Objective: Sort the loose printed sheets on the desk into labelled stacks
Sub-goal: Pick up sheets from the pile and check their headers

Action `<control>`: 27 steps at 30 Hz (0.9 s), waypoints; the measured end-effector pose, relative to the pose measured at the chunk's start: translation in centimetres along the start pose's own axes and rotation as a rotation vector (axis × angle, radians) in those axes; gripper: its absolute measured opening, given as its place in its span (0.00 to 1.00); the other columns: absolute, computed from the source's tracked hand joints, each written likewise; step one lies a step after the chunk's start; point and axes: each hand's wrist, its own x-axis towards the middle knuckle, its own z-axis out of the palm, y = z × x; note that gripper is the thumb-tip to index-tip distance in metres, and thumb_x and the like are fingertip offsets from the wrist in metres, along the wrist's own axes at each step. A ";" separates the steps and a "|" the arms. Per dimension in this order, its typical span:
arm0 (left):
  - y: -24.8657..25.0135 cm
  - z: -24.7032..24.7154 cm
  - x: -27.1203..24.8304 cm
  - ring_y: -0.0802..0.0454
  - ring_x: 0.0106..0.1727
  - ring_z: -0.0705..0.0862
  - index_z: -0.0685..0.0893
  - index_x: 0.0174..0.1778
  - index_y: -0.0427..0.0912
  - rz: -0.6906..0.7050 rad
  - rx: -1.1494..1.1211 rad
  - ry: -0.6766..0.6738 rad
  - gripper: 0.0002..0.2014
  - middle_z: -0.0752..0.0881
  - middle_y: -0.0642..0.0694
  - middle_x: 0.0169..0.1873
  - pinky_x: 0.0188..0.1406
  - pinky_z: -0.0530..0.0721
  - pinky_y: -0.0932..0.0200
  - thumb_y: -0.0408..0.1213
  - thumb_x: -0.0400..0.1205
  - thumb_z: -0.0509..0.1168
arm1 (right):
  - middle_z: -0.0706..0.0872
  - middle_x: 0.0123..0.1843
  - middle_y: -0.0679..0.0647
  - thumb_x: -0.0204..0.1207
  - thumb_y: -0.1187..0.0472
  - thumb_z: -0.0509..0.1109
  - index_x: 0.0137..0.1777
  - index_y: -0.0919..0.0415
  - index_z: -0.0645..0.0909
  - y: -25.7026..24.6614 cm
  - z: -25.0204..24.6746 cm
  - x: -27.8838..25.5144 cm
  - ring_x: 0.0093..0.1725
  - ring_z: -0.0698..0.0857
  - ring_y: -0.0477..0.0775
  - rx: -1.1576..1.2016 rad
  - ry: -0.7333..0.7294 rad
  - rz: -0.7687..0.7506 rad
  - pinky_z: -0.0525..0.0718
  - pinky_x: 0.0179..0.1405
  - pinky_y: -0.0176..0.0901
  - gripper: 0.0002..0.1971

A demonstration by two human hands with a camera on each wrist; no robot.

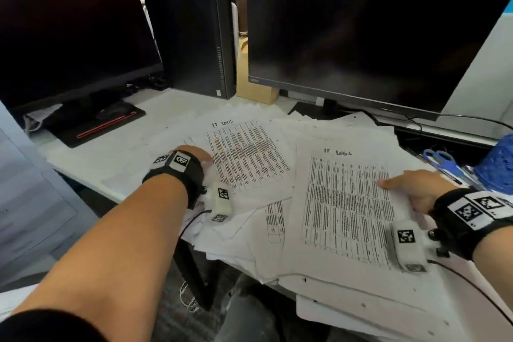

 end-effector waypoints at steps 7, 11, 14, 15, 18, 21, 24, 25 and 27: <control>4.2 0.7 -1.4 0.41 0.73 0.74 0.74 0.73 0.35 0.027 0.200 -0.009 0.28 0.75 0.39 0.73 0.73 0.71 0.52 0.54 0.85 0.57 | 0.84 0.46 0.70 0.64 0.75 0.79 0.55 0.76 0.75 -1.1 0.9 -2.5 0.46 0.84 0.69 0.048 -0.071 0.080 0.82 0.52 0.57 0.21; 3.6 -1.0 -2.1 0.43 0.76 0.70 0.66 0.80 0.42 0.035 0.098 0.100 0.23 0.70 0.39 0.77 0.75 0.68 0.55 0.45 0.88 0.53 | 0.88 0.53 0.68 0.29 0.54 0.93 0.61 0.73 0.79 0.8 -1.2 1.2 0.53 0.85 0.69 0.123 -0.207 0.059 0.77 0.64 0.58 0.54; 2.4 -2.3 -3.1 0.38 0.70 0.75 0.74 0.71 0.34 0.025 -0.012 0.217 0.20 0.77 0.34 0.69 0.67 0.73 0.53 0.41 0.88 0.56 | 0.86 0.60 0.66 0.54 0.64 0.87 0.59 0.71 0.80 -0.8 -1.1 -2.3 0.56 0.86 0.65 0.254 -0.184 0.014 0.81 0.60 0.59 0.33; 1.9 -2.5 -3.5 0.39 0.64 0.78 0.77 0.67 0.32 0.056 -0.077 0.245 0.18 0.80 0.35 0.64 0.60 0.74 0.53 0.41 0.87 0.57 | 0.87 0.61 0.64 0.50 0.63 0.89 0.61 0.69 0.80 -1.1 -1.2 -2.6 0.58 0.86 0.63 0.297 -0.179 -0.004 0.81 0.63 0.59 0.37; 2.3 -2.2 -5.0 0.51 0.43 0.78 0.81 0.58 0.40 0.103 -0.385 0.243 0.11 0.80 0.46 0.48 0.46 0.69 0.60 0.42 0.86 0.59 | 0.86 0.64 0.61 0.62 0.65 0.78 0.67 0.65 0.80 -2.3 -0.8 -3.0 0.62 0.84 0.59 0.460 -0.195 -0.085 0.82 0.63 0.55 0.30; 4.1 -0.9 -6.3 0.54 0.45 0.79 0.81 0.55 0.47 0.227 -0.420 0.122 0.09 0.83 0.51 0.51 0.43 0.72 0.59 0.44 0.86 0.57 | 0.87 0.62 0.58 0.72 0.67 0.71 0.66 0.62 0.81 -4.1 0.3 -4.3 0.58 0.86 0.58 0.503 -0.172 -0.115 0.88 0.50 0.55 0.21; 6.7 0.5 -8.1 0.53 0.54 0.81 0.80 0.64 0.50 0.316 -0.487 -0.030 0.13 0.83 0.53 0.55 0.43 0.74 0.59 0.42 0.87 0.56 | 0.90 0.54 0.57 0.80 0.69 0.63 0.63 0.61 0.81 -4.6 1.5 -4.6 0.47 0.91 0.57 0.529 -0.251 -0.130 0.91 0.35 0.54 0.14; 7.5 1.0 -8.5 0.52 0.55 0.80 0.79 0.65 0.50 0.338 -0.470 -0.061 0.13 0.83 0.53 0.56 0.44 0.75 0.60 0.41 0.87 0.55 | 0.91 0.54 0.57 0.81 0.69 0.62 0.64 0.62 0.81 -4.7 1.9 -4.9 0.47 0.91 0.57 0.538 -0.257 -0.136 0.91 0.36 0.54 0.14; 8.8 1.8 -8.4 0.49 0.60 0.80 0.77 0.69 0.46 0.401 -0.406 -0.115 0.16 0.83 0.50 0.62 0.54 0.79 0.56 0.39 0.87 0.54 | 0.88 0.60 0.59 0.82 0.71 0.60 0.68 0.63 0.78 -4.7 2.6 -5.8 0.55 0.89 0.60 0.560 -0.270 -0.150 0.90 0.46 0.57 0.16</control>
